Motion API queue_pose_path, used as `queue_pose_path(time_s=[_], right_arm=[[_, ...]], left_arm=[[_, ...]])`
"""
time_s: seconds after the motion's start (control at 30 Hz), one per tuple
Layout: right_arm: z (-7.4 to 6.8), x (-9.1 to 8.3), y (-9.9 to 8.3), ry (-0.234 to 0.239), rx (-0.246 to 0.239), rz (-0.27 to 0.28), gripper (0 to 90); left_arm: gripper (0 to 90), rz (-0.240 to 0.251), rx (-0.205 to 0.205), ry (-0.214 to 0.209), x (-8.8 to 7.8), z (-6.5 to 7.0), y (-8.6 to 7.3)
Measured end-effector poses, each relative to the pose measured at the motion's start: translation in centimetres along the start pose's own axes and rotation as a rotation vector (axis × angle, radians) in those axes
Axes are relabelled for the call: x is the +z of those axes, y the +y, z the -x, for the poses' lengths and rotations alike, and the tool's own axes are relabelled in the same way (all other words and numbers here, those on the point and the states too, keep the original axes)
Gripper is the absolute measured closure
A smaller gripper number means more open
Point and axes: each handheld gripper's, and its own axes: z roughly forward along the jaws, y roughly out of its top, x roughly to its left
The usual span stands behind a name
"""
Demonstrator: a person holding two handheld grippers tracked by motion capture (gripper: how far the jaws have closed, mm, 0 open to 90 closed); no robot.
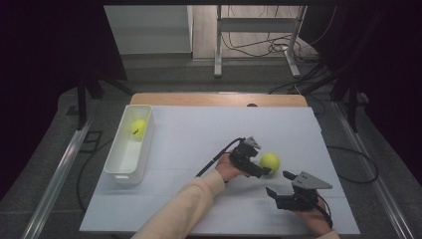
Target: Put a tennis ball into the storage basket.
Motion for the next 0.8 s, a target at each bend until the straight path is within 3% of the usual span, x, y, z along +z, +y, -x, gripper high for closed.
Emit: queue_pose_path(time_s=[0.67,0.73,0.8], right_arm=[[0.1,-0.1,0.0,-0.002,0.007,0.007,13.8],[0.1,-0.1,0.0,-0.002,0.007,0.006,13.8],[0.1,-0.1,0.0,-0.002,0.006,0.006,13.8]], left_arm=[[13.5,-0.027,0.009,0.003,2.2,0.0,0.6],[15.7,-0.026,0.01,0.003,2.4,0.0,0.6],[23.7,-0.028,0.019,0.002,2.4,0.1,0.5]])
